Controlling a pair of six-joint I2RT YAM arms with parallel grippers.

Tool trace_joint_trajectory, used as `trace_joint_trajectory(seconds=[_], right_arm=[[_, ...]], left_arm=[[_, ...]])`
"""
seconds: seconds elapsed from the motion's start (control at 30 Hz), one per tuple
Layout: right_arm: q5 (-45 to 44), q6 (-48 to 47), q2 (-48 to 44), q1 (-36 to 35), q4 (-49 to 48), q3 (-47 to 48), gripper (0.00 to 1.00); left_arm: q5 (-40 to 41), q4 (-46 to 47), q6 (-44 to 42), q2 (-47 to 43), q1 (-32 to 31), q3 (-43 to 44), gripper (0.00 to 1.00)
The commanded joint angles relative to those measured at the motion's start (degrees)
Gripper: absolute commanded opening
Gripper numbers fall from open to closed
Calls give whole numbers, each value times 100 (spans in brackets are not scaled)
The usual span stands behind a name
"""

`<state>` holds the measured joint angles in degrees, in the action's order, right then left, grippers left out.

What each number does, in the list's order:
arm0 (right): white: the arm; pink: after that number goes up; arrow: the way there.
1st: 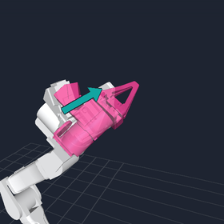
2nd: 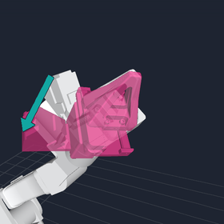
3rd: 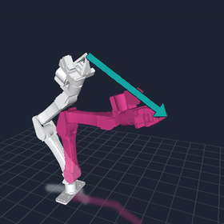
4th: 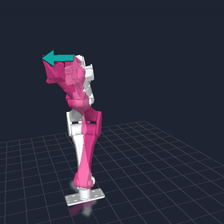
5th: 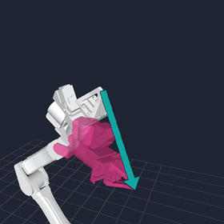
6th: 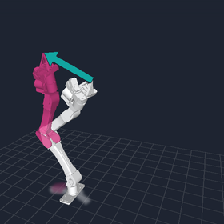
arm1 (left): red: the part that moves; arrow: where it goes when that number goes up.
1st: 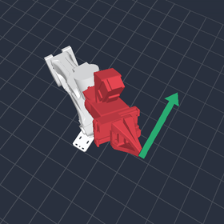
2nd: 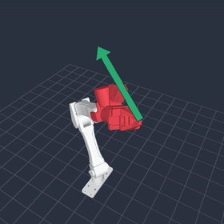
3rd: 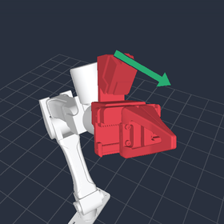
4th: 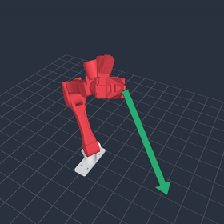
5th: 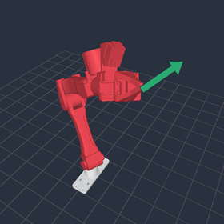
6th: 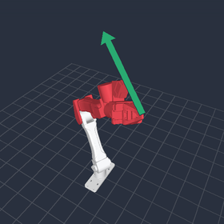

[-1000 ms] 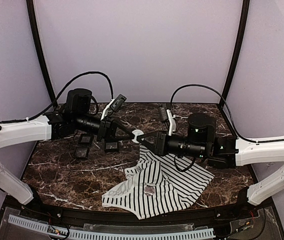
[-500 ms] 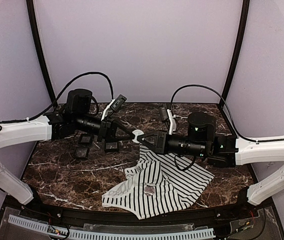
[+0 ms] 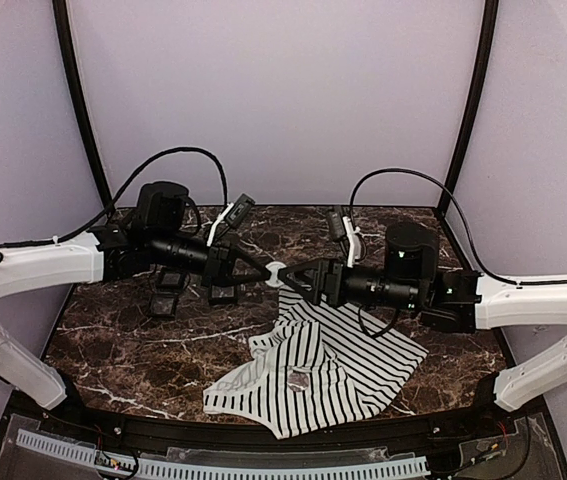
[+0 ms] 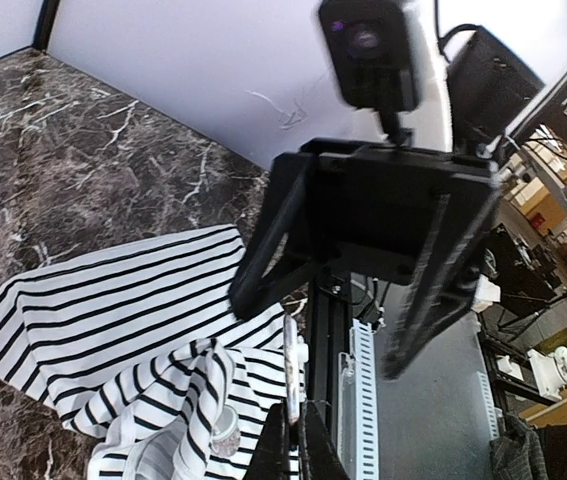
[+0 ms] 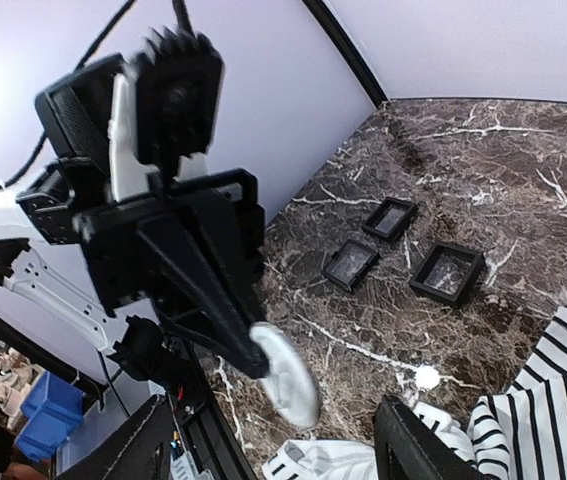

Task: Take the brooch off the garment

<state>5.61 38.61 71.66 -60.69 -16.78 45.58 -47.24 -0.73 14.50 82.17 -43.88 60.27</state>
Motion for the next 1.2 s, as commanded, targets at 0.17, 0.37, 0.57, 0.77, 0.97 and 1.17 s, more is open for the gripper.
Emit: trace_joint_trajectory(seconds=[0.17, 0.37, 0.57, 0.77, 0.97, 1.17], right_arm=[[-842, -691, -643, 178, 1051, 230, 86], [-1554, -917, -620, 410, 1981, 361, 91], [-1430, -912, -635, 854, 2034, 153, 92], [-1007, -858, -679, 1088, 1704, -136, 92], [-855, -850, -601, 1177, 1697, -180, 92], [-803, -793, -593, 1223, 1528, -242, 92]], left_arm=[[3117, -1175, -236, -383, 148, -37, 1], [5538, -2506, -26, -444, 710, -225, 1], [6403, -3691, 73, 23, 1304, -217, 1], [6908, -4251, -9, 770, 1527, 213, 1], [7002, -4380, -79, 1330, 1540, 486, 1], [7137, -4474, -68, 1461, 1540, 498, 1]])
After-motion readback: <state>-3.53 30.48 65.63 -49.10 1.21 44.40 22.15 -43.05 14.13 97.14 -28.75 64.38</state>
